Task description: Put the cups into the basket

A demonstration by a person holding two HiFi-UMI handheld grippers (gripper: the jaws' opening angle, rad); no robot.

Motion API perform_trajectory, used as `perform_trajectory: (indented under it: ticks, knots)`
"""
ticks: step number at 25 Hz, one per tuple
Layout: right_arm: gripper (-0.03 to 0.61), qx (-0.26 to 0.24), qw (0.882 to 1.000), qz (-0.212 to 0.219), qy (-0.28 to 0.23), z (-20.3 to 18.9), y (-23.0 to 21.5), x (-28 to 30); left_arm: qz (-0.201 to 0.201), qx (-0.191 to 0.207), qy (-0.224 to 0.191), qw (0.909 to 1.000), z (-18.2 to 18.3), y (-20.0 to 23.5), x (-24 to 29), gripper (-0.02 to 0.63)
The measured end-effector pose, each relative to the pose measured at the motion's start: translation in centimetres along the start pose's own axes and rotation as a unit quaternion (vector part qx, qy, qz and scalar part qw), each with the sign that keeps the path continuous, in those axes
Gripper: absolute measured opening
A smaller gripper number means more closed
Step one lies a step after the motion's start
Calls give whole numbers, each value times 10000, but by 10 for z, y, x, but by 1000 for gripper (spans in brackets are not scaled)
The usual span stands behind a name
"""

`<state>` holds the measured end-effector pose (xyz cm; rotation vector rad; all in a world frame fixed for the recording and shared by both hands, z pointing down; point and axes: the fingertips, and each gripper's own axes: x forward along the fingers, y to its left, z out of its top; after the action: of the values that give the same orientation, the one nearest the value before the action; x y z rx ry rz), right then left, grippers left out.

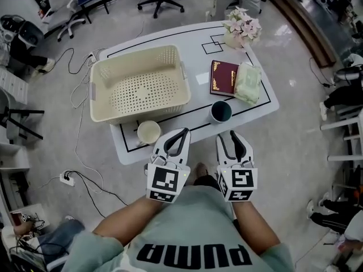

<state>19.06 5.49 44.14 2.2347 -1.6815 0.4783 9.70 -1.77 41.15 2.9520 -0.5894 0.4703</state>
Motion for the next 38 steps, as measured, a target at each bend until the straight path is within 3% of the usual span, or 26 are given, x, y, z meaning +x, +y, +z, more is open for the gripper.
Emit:
perform_trajectory:
  ticks: [5, 15, 26, 38]
  knots:
    - [255, 10, 9995, 40, 301, -20, -9, 18, -7, 73, 94, 9999, -4, 3, 22, 5]
    - [337, -40, 9961, 541, 693, -53, -29, 61, 161, -11, 518, 9985, -32, -1, 70, 5]
    - [385, -309, 9903, 1181, 661, -60, -31, 98, 582, -220, 878, 9942, -52, 3, 98, 5]
    - [390, -874, 9794, 1762, 455, -46, -19, 127, 853, -409, 1017, 9903, -58, 5, 111, 5]
